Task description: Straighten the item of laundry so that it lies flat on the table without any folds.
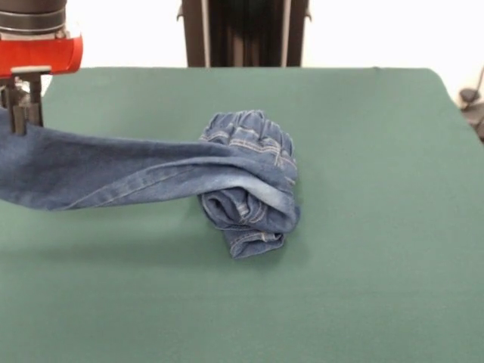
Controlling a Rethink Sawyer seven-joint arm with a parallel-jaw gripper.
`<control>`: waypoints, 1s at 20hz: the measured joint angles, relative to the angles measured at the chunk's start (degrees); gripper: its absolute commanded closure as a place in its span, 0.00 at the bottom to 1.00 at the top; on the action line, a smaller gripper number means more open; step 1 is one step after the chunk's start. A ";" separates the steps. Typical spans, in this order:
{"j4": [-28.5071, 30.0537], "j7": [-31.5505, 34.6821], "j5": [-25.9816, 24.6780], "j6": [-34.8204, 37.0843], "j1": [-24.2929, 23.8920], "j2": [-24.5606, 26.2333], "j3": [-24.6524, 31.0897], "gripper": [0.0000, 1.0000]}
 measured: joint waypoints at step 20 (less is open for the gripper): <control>-5.42 -7.77 -0.12 1.07 -1.28 3.54 1.92 1.00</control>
